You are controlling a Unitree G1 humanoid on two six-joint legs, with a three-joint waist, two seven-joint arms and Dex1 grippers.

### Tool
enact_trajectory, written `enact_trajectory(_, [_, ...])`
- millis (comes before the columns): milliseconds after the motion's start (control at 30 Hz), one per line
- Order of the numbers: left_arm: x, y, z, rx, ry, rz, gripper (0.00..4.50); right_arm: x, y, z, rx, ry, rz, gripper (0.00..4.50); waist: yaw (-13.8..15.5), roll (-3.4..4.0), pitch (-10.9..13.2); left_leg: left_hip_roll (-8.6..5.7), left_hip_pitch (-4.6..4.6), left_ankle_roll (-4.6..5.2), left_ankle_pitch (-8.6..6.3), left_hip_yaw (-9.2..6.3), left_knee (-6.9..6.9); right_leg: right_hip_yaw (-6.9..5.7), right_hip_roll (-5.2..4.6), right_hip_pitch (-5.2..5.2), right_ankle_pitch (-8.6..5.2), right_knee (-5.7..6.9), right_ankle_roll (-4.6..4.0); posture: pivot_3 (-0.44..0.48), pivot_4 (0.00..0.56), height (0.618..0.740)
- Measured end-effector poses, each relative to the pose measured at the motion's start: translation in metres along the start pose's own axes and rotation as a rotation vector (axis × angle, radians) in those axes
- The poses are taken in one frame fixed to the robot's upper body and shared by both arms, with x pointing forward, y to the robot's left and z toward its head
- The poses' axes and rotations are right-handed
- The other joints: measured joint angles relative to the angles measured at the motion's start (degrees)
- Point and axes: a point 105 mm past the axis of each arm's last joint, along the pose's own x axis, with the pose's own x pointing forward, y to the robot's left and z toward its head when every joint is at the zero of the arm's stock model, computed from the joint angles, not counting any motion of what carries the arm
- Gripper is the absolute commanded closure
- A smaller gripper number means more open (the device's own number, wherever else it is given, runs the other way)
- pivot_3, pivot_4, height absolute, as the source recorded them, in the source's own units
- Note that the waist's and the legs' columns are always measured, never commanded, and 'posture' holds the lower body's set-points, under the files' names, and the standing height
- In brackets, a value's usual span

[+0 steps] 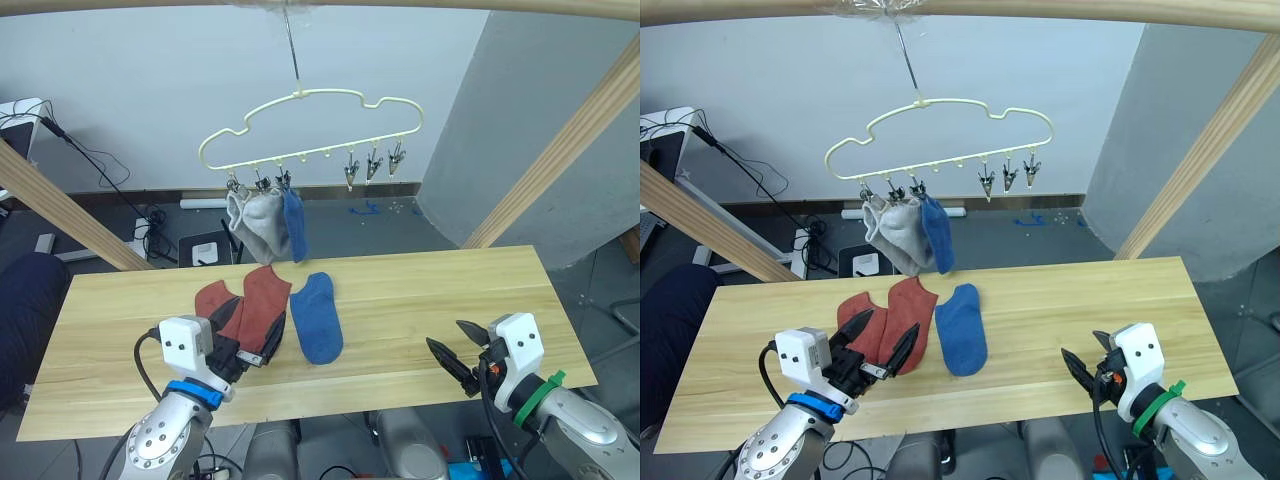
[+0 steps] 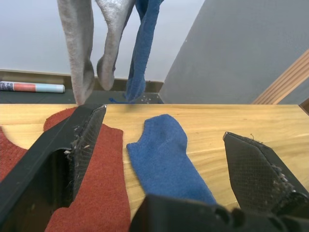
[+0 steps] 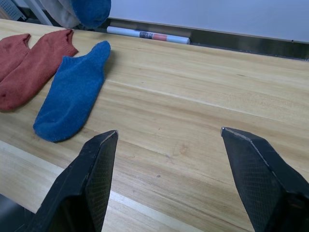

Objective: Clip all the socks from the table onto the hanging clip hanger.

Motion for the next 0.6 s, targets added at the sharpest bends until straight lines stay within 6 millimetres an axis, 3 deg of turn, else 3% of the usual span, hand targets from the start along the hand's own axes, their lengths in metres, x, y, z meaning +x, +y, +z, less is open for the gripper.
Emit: enact_trajectory(600, [0.004,0.010,0.014,0.040,-0.030,-0.032,0.00,0.014,0.013,0.034,-0.010,-0.076,0.065,0.97,0.14,0.00,0.01,0.00,0.01,0.03,0.00,0.04,0.00,0.05,0.01,0.00,0.07,0.01,0.11,-0.234,0.308,0.740])
